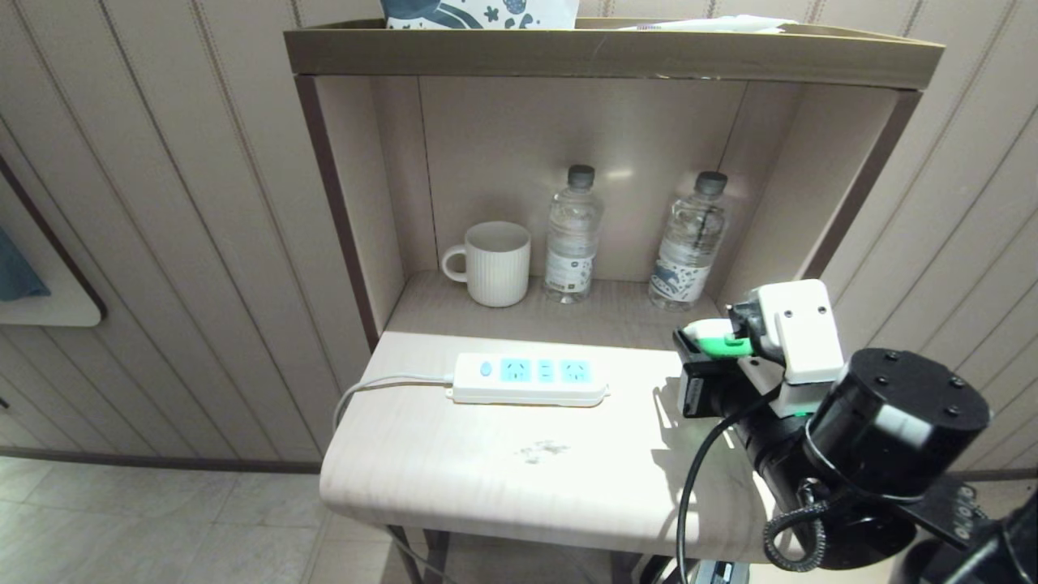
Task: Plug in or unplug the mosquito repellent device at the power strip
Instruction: Place the mosquito repellent liquid on the table
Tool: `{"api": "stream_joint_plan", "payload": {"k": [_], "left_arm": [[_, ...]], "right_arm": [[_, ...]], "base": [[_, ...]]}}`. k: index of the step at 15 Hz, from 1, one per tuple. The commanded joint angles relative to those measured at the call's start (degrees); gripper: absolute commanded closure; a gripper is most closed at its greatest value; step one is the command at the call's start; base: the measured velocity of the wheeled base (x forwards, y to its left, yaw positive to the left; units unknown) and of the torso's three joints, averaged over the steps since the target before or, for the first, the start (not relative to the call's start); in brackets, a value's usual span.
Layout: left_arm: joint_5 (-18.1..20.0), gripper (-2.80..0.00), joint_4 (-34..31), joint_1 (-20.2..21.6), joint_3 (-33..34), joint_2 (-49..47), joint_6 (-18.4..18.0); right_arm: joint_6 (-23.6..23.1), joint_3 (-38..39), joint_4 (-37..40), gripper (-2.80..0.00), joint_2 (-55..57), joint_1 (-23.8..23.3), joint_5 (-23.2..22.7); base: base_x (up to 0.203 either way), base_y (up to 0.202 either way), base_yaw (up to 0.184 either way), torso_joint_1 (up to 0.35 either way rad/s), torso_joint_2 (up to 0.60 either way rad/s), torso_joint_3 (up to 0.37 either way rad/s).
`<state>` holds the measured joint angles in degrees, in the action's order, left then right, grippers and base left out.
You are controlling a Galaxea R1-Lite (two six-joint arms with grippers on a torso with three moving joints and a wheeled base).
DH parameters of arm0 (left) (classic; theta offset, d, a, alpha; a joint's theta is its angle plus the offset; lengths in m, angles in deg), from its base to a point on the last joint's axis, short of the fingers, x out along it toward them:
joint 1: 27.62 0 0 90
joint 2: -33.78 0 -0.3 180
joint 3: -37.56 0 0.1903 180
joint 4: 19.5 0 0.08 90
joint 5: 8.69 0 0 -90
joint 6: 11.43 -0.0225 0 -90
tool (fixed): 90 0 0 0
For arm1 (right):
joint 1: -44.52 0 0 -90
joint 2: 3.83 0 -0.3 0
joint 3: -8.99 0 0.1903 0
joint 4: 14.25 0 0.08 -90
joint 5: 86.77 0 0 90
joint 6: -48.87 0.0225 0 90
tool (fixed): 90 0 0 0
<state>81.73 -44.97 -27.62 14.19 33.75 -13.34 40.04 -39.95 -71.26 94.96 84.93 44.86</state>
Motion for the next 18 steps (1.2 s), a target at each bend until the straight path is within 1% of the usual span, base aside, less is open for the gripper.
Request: {"api": "stream_joint_plan", "payload": {"k": [1,3,4,7,9,10,11,12,13,15,16,18], "left_arm": [[0.0,0.0,0.0,0.0,0.0,0.0,0.0],[0.0,0.0,0.0,0.0,0.0,0.0,0.0],[0.0,0.0,0.0,0.0,0.0,0.0,0.0],[0.0,0.0,0.0,0.0,0.0,0.0,0.0],[0.0,0.0,0.0,0.0,0.0,0.0,0.0],[0.0,0.0,0.0,0.0,0.0,0.0,0.0],[0.0,0.0,0.0,0.0,0.0,0.0,0.0],[0.0,0.0,0.0,0.0,0.0,0.0,0.0],[0.0,0.0,0.0,0.0,0.0,0.0,0.0],[0.0,0.0,0.0,0.0,0.0,0.0,0.0],[0.0,0.0,0.0,0.0,0.0,0.0,0.0],[0.0,0.0,0.0,0.0,0.0,0.0,0.0]], "right_arm": [[-0.1,-0.2,-0.8,0.0,3.7,-0.3,-0.4],[-0.5,-1.6,0.5,0.0,3.5,-0.9,-1.8],[-0.7,-3.0,3.5,0.0,2.9,-1.9,-2.0],[0.2,-8.9,19.5,0.0,-0.8,-2.5,-2.2],[1.9,-15.3,30.6,0.0,-2.3,-3.2,-2.4],[3.4,-20.3,35.4,0.0,-2.9,-4.1,-3.2],[5.5,-25.3,42.2,0.0,-3.4,-5.2,-5.2],[8.2,-29.9,51.8,0.0,-3.7,-6.5,-8.0],[11.3,-33.9,59.4,0.0,-3.7,-7.6,-10.9],[15.4,-40.7,70.3,0.0,-0.8,-10.9,-15.2],[16.5,-42.0,71.9,0.0,0.6,-12.0,-16.3],[17.0,-41.3,71.9,0.0,2.4,-12.1,-16.5]], "base": [[0.0,0.0,0.0,0.0,0.0,0.0],[0.0,0.0,0.0,0.0,0.0,0.0],[0.0,0.0,0.0,0.0,0.0,0.0],[0.0,0.0,0.0,0.0,0.0,0.0],[0.0,0.0,0.0,0.0,0.0,0.0],[0.0,0.0,0.0,0.0,0.0,0.0],[0.0,0.0,0.0,0.0,0.0,0.0],[0.0,0.0,0.0,0.0,0.0,0.0],[0.0,0.0,0.0,0.0,0.0,0.0],[0.0,0.0,0.0,0.0,0.0,0.0],[0.0,0.0,0.0,0.0,0.0,0.0],[0.0,0.0,0.0,0.0,0.0,0.0]]}}
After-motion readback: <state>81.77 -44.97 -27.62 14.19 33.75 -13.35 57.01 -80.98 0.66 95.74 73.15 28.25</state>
